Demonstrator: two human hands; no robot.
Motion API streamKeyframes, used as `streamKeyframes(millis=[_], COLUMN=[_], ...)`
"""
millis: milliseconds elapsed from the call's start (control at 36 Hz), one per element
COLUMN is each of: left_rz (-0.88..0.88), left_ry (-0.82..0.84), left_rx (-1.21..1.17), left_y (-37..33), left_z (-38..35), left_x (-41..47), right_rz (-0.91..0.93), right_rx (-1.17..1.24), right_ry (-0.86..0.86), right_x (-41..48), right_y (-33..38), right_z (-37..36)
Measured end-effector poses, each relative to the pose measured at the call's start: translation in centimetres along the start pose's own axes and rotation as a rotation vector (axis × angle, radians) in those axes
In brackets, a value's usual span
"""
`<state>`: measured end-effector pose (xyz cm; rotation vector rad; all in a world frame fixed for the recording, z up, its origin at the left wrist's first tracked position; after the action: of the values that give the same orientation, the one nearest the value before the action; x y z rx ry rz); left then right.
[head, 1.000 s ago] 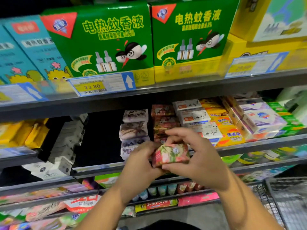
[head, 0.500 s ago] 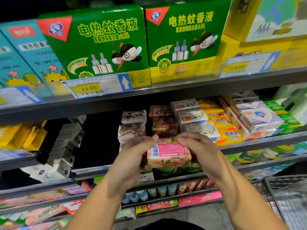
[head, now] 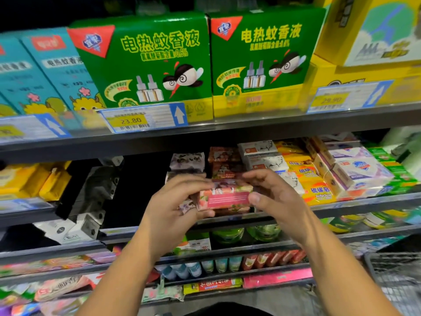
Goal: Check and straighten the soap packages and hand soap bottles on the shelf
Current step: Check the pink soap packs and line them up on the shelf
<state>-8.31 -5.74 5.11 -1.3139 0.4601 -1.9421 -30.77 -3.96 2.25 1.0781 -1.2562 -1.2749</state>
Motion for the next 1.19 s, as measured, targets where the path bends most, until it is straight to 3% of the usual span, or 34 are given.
streamKeyframes(millis=[83, 250, 389, 444, 639, 778, 917, 1194], left_rz=[-0.008, 0.100, 0.228, 0.258, 0.258, 0.246, 0.290, 0.449], left_ry=[-0.045, -0.020, 0.212, 0.274, 0.167, 0.114, 0.078, 0.280], left_rx=[-0.101, -0.144, 0.044, 0.091, 0.299, 0.413, 0.442, 0.495], left_y=[0.6, 2.1, 3.0, 3.3, 4.2, 5.9, 9.1, 15.5], left_z=[0.5, 1.2, 1.7, 1.8, 4.2, 6.5, 9.1, 9.7], left_x=[-0.4, -1.5, -1.9, -1.9, -1.3, -1.8, -2.5, -3.7], right_rz=[-0.080, -0.069, -0.009, 0.057, 0.275, 0.208, 0.281, 0.405], right_rx=[0.019, 0.075, 0.015, -0.063, -0.443, -0.641, -0.950, -1.040], right_ry=[0.109, 0.103, 0.139, 0.158, 0.168, 0.263, 0.267, 0.285], right_x=[0.2, 0.9, 1.5, 1.7, 2.4, 3.8, 5.0, 5.7], right_y=[-0.7, -0.6, -0.4, -0.4, 0.6, 0.8, 0.2, -3.1], right_z=[-1.0, -2.5, -4.4, -5.2, -7.5, -9.2, -11.1, -13.5])
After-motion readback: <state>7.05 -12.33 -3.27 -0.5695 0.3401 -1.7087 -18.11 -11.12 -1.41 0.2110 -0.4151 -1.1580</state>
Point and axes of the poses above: each hand's wrist, its own x-axis towards the middle knuckle, its own z-axis out of the back of the hand, y = z × x, the point moved 4 cm from there along x, towards the middle knuckle, and after that the axes turned 12 degrees about -y, right-handed, at the moved point
